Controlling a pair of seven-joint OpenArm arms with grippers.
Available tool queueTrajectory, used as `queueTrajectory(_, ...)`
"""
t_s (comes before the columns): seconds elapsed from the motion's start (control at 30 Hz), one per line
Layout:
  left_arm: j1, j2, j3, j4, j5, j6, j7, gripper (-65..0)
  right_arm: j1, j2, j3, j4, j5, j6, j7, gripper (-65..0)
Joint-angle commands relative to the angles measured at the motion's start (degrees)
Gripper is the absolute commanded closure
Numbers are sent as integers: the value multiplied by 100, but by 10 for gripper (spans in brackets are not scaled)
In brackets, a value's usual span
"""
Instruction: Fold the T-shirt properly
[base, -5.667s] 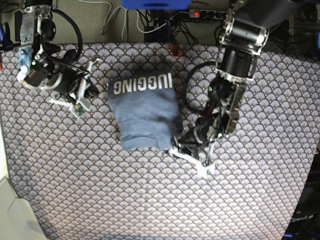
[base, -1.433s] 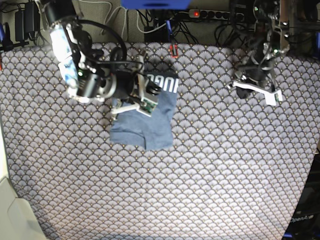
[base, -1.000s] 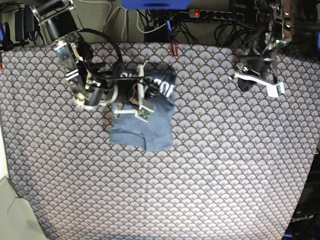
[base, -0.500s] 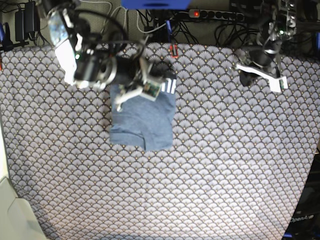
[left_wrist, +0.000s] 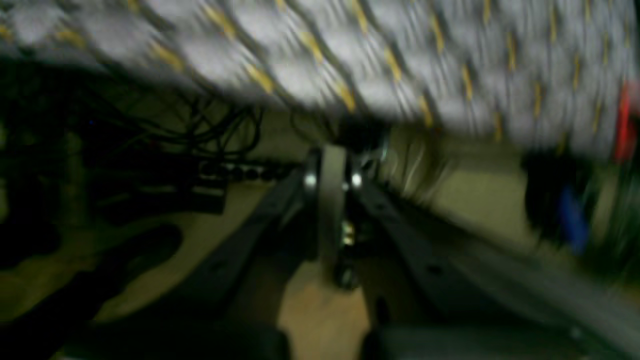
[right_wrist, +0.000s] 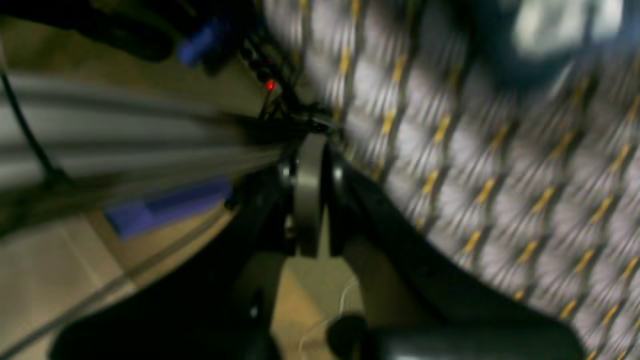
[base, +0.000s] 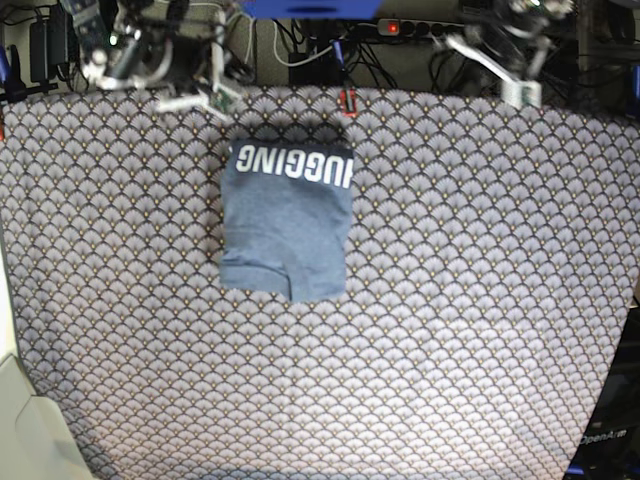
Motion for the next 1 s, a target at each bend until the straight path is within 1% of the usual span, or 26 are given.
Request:
queueTrajectory(0.0, 143, -6, 77, -42, 174, 0, -64, -3, -143, 39, 141, 16, -124, 19, 175, 0)
queueTrajectory(0.07, 222, 11, 350, -420, 429, 0, -73, -3, -468, 48, 334, -195, -581, 19, 378, 0)
queueTrajectory(0.2, 187, 20, 684, -1545, 411, 0, -134, -3, -803, 57, 967, -1127, -1346, 19, 993, 0)
queueTrajectory(0.23, 117, 38, 754, -1862, 376, 0, -143, -3, -829, 39, 1160, -1426, -1451, 19, 1186, 0)
queueTrajectory(0.3, -103, 196, 895, -2468, 376, 0, -178, -3, -838, 48, 1398, -2059, -1513, 19, 1556, 0)
queueTrajectory(0.37, -358, 363, 948, -3268, 420, 0, -468, -3, -767, 57, 1495, -2824, -1513, 19, 1960, 0)
queueTrajectory(0.43, -753, 574, 974, -4279, 473, 0, -987, -3, -468, 48, 1495, -3721, -1530, 19, 2382, 0)
queueTrajectory(0.53, -1580, 979, 974, -6178, 798, 0, -1831, -3, 261, 13, 1477, -5628, -1530, 19, 3217, 0)
queueTrajectory(0.63, -2248, 1295, 974, -7778, 1203, -9, -2473, -3, 1052, 4, 1240, -7325, -1539, 19, 3929, 0)
queueTrajectory(0.7, -2556, 1480, 974, -8517, 1405, -35, -2877, -3, 1378, 4, 1020, -8063, -1539, 19, 4342, 0)
queueTrajectory(0.73, -2670, 1585, 974, -8824, 1484, -123, -3044, -3, 1457, -5, 870, -8310, -1539, 19, 4580, 0)
queueTrajectory(0.83, -2995, 1743, 965, -9448, 1493, -413, -3132, -3, 1545, -40, 404, -8696, -1539, 19, 5063, 0)
queueTrajectory(0.9, -3153, 1770, 948, -9738, 1493, -536, -3132, -3, 1554, -207, 62, -8784, -1539, 19, 5283, 0)
queueTrajectory(0.93, -3259, 1805, 939, -9835, 1493, -545, -3132, -3, 1554, -278, -79, -8802, -1539, 19, 5353, 0)
queueTrajectory(0.97, -3373, 1814, 939, -9923, 1493, -545, -3132, -3, 1554, -339, -141, -8802, -1539, -258, 5397, 0)
